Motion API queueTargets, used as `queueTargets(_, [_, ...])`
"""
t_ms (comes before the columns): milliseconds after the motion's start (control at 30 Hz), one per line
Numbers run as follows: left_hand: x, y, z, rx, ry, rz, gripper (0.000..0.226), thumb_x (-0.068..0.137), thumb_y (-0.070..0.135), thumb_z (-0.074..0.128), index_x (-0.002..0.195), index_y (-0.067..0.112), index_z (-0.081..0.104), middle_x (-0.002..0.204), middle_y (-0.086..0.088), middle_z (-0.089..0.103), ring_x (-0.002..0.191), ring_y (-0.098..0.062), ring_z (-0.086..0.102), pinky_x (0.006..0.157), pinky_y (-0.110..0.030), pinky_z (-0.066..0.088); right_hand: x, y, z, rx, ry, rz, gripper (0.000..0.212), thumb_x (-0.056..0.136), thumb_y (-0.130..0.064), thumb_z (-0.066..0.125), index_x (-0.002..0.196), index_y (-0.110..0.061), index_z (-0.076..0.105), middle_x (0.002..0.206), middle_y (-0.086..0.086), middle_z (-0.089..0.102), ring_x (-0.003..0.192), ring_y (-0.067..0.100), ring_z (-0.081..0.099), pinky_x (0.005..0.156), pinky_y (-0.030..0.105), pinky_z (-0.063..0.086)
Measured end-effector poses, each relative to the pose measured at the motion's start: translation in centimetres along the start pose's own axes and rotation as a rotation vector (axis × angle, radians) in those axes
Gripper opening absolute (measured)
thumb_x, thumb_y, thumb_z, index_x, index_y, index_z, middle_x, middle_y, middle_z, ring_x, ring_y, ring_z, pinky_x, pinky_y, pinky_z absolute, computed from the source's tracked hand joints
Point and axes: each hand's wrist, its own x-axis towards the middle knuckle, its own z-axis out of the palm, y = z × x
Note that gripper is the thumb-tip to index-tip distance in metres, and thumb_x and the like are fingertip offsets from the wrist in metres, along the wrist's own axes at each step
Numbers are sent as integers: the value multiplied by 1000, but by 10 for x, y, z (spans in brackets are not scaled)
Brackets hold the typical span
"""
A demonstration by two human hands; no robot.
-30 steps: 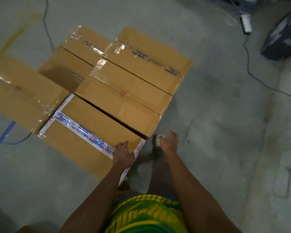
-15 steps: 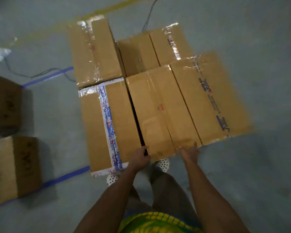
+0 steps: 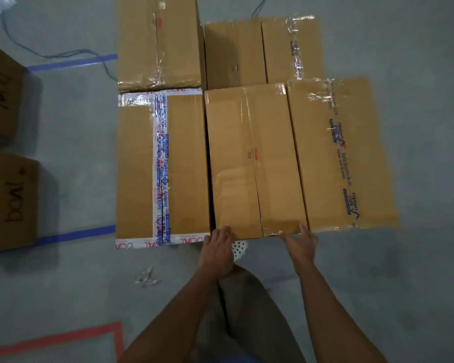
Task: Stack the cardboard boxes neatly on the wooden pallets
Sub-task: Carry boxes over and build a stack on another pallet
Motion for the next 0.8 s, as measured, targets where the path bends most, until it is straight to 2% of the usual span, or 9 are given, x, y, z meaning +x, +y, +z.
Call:
queueTargets(133, [-8, -1, 8, -40, 62, -177, 67, 92, 30, 52, 155, 18, 30, 167, -15, 11, 153, -39, 10, 122, -56, 9, 2, 0, -3, -13, -6, -13, 91, 82, -35, 83, 158, -23, 34, 156, 10, 25, 130, 36, 50, 105, 44, 47])
queueTargets(200, [-10, -5, 14, -131, 85, -257, 71, 88, 32, 56, 154, 19, 32, 167, -19, 8, 153, -43, 8, 121, -59, 10, 3, 0, -4, -3, -12, -9, 93, 81, -36, 84, 158, -24, 33, 157, 10, 25, 131, 37, 49, 107, 45, 46])
queueTargets(267, [-10, -10, 20, -152, 88, -231, 76, 86, 33, 56, 156, 20, 29, 168, -18, 4, 153, -44, 5, 121, -59, 12, 4, -3, -3, 4, -4, -6, 94, 80, -36, 84, 158, -24, 33, 156, 10, 26, 130, 37, 50, 106, 45, 46])
queueTargets(367, [-10, -14, 20, -146, 31, -196, 87, 89, 38, 59, 161, 24, 13, 169, -14, -4, 154, -40, -3, 124, -54, 6, 6, -6, -1, 4, -21, 15, 92, 79, -36, 85, 156, -25, 37, 155, 12, 27, 129, 38, 51, 105, 44, 46])
queueTargets(567, [-12, -17, 11, -92, 1, -183, 82, 91, 41, 58, 160, 28, 14, 169, -11, -6, 155, -37, -3, 123, -54, 6, 4, -5, 10, -40, -53, 18, 89, 73, -44, 86, 151, -27, 47, 158, 13, 26, 132, 35, 50, 108, 51, 46])
queueTargets(633, [-11, -15, 11, -87, -14, -185, 82, 93, 44, 56, 161, 28, 11, 169, -11, -10, 155, -37, -6, 123, -54, 3, 7, -5, 12, -29, -55, 26, 89, 71, -47, 86, 149, -27, 49, 156, 13, 28, 119, 31, 61, 104, 51, 50])
queueTargets(733, [-11, -14, 11, -48, -58, -172, 88, 94, 48, 57, 161, 30, 4, 168, -11, -17, 154, -37, -11, 123, -53, 3, 8, -4, 6, -77, -88, 22, 84, 77, -40, 84, 151, -26, 46, 158, 11, 26, 94, 21, 72, 102, 48, 51])
queueTargets(767, [-11, -14, 10, -30, -78, -167, 89, 94, 47, 58, 161, 30, 2, 167, -11, -18, 154, -37, -12, 123, -54, 4, 7, -5, 1, -96, -92, 21, 84, 79, -39, 83, 152, -27, 44, 160, 11, 23, 96, 21, 72, 104, 46, 50])
queueTargets(800, [-10, -14, 9, -5, -95, -162, 91, 94, 47, 58, 161, 30, 0, 167, -12, -19, 154, -38, -12, 123, -55, 7, 6, -3, -2, -130, -106, 13, 85, 80, -40, 81, 154, -29, 42, 161, 11, 21, 110, 23, 68, 108, 45, 47])
